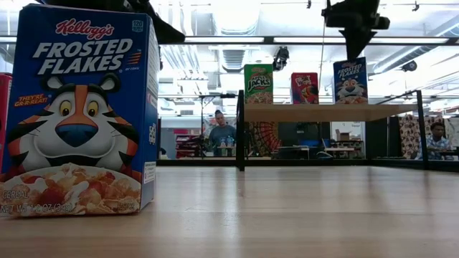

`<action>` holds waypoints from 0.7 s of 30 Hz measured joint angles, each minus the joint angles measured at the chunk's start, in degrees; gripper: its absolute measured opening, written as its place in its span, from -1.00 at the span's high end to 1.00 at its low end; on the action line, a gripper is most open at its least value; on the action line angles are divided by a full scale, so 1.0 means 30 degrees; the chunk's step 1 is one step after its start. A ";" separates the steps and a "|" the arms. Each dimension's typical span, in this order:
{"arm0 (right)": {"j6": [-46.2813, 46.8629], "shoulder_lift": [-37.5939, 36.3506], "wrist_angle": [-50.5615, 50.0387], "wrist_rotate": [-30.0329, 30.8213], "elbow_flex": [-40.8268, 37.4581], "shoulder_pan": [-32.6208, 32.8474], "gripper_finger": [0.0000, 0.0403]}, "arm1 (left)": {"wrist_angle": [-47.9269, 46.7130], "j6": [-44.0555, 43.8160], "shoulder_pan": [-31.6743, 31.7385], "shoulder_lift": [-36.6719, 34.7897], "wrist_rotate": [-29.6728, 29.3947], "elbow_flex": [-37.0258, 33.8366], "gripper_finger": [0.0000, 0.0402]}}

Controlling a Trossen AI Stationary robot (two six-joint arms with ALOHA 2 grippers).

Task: Stack cereal on shelf
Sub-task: Put the right blue cereal box on the shelf aligned with other blue cereal boxes

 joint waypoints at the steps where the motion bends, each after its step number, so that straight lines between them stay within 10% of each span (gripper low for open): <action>1: 0.0000 0.0000 -0.0007 0.0167 -0.0120 0.0000 0.96 | -0.0007 0.0000 0.0000 0.0000 0.0000 0.0000 0.96; 21: -0.0207 0.0003 -0.0014 0.2485 -0.0437 0.0000 0.96 | -0.0014 0.0000 0.0000 0.0000 0.0000 0.0000 0.96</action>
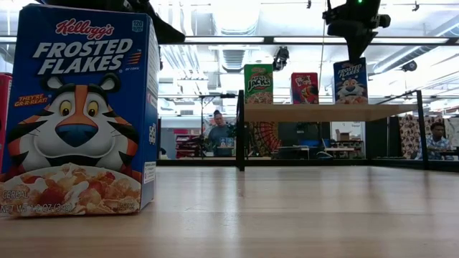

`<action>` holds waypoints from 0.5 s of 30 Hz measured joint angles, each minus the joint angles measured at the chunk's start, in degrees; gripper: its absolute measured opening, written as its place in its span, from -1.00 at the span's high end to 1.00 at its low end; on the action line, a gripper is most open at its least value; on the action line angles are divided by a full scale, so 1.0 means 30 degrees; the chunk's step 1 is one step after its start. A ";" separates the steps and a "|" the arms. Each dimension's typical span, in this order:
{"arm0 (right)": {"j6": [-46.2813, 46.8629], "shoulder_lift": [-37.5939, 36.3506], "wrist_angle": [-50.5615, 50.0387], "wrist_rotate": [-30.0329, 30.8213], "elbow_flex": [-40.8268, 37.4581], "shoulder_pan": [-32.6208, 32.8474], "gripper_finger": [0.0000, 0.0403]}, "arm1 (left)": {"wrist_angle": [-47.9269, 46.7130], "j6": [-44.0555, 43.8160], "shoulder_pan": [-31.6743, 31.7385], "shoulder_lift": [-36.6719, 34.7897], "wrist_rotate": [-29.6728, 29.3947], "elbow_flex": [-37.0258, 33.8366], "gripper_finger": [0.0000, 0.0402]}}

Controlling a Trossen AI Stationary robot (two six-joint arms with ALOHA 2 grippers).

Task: Stack cereal on shelf
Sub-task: Put the right blue cereal box on the shelf aligned with other blue cereal boxes

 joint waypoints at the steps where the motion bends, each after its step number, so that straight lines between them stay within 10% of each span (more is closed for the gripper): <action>1: -0.0001 0.0005 -0.0007 -0.0273 0.0000 0.0000 0.96 | 0.0000 0.0000 0.0000 0.0000 0.0000 0.0000 0.96; 15: 0.0256 0.0012 -0.0127 -0.0588 -0.1494 0.0000 0.96 | -0.0012 0.0000 -0.0005 0.0000 0.0000 0.0000 0.96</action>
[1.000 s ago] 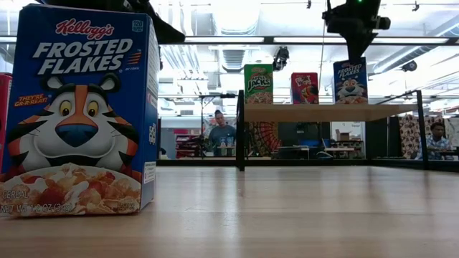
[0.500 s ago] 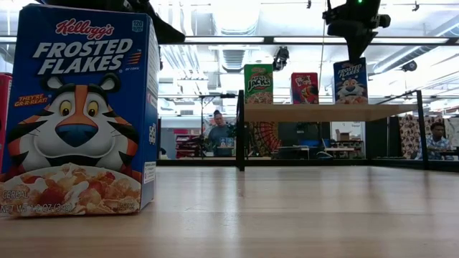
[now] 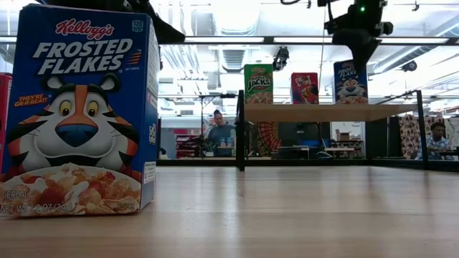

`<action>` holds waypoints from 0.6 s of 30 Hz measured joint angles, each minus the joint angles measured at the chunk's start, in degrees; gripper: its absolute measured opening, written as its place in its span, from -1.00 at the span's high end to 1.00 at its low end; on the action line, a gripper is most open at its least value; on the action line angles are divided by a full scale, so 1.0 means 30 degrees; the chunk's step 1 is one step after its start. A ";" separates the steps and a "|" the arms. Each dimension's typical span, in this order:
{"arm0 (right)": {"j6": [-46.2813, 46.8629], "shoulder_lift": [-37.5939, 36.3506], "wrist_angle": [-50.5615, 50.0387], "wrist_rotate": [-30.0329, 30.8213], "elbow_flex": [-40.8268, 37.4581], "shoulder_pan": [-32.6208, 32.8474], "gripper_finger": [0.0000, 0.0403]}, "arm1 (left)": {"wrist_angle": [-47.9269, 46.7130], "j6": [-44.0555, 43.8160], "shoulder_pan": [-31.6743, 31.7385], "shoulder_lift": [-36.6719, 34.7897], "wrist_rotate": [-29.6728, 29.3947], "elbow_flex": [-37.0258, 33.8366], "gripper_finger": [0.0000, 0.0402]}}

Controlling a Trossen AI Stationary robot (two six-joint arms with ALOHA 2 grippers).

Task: Stack cereal on shelf
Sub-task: Put the right blue cereal box on the shelf aligned with other blue cereal boxes

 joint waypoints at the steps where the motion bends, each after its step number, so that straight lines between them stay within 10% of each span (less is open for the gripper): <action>1: -0.0066 0.0000 -0.0009 0.0326 -0.0125 0.0000 0.96 | 0.0001 -0.0002 -0.0001 0.0000 0.0004 0.0000 0.96; 18: -0.0132 -0.0007 0.0107 0.1796 -0.0915 0.0044 0.96 | 0.0005 -0.0007 -0.0002 0.0000 0.0000 0.0000 0.96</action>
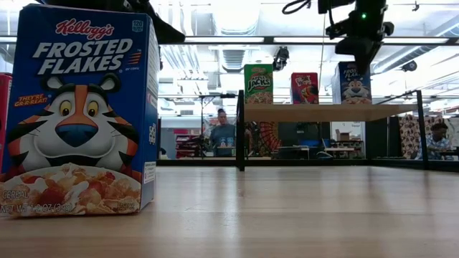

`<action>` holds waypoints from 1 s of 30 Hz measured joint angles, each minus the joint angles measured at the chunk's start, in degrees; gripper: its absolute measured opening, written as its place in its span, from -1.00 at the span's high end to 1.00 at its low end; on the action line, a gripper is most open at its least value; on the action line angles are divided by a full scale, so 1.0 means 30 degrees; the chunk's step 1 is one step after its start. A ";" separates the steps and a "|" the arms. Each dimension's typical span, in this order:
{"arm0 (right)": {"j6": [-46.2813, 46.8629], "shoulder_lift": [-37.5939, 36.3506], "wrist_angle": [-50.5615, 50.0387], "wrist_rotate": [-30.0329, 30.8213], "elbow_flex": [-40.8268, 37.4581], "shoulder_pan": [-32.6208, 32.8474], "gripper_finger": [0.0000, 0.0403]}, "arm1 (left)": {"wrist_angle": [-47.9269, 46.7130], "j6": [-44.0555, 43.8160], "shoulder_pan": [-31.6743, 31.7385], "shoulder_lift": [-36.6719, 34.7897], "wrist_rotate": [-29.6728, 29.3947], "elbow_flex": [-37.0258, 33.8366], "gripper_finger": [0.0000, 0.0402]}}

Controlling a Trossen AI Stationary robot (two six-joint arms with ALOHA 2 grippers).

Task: Stack cereal on shelf
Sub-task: Put the right blue cereal box on the shelf aligned with other blue cereal boxes

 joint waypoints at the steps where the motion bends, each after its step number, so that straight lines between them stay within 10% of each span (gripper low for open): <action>1: 0.0029 0.0000 0.0067 -0.0257 -0.0003 0.0000 0.96 | 0.0000 0.0003 0.0003 0.0000 0.0000 0.0000 0.96; 30: 0.1212 0.0029 0.1093 0.2140 -0.0629 0.0743 0.96 | 0.0000 0.0007 0.0000 0.0000 0.0000 0.0000 0.96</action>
